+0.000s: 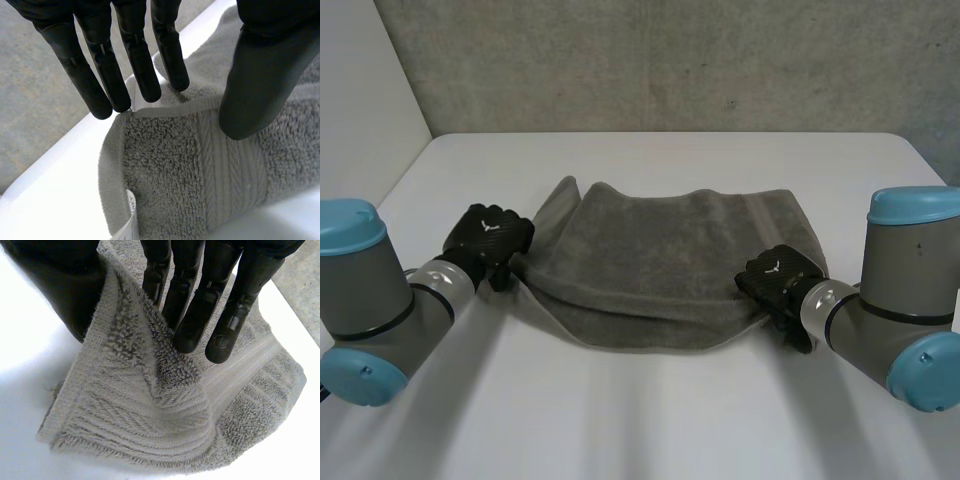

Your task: Fold the towel.

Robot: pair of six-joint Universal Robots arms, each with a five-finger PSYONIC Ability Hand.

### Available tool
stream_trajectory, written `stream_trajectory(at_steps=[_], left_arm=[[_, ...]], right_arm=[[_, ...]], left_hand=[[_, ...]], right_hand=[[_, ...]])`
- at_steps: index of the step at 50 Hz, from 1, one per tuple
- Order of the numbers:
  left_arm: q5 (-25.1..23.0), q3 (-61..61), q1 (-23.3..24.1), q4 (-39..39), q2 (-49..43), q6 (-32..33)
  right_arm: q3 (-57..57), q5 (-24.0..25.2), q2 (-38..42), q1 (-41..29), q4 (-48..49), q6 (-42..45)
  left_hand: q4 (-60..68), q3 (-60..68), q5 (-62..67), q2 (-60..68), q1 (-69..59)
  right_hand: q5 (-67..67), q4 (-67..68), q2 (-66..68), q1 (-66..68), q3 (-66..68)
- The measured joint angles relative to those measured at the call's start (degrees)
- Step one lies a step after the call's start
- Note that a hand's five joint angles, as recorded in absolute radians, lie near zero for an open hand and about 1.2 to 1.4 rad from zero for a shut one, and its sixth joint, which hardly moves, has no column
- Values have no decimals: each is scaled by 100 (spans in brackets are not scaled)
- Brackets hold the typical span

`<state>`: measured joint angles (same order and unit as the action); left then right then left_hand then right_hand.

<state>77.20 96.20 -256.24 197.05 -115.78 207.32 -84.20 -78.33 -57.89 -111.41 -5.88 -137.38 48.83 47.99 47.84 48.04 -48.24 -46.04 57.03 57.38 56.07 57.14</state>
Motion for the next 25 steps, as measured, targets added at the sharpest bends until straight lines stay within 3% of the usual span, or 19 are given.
stream_trajectory(at_steps=[12, 25], left_arm=[[-212, 102, -351, -144, -194, 817], [-203, 648, -574, -155, 250, 892]], right_arm=[[-169, 10, -60, 13, 90, 6], [-186, -7, -54, 24, 196, 9]], left_hand=[[15, 169, 186, 160, -146], [474, 560, 561, 550, -472]], right_hand=[[-15, 0, -2, 12, 0], [-33, 0, -2, 33, 0]])
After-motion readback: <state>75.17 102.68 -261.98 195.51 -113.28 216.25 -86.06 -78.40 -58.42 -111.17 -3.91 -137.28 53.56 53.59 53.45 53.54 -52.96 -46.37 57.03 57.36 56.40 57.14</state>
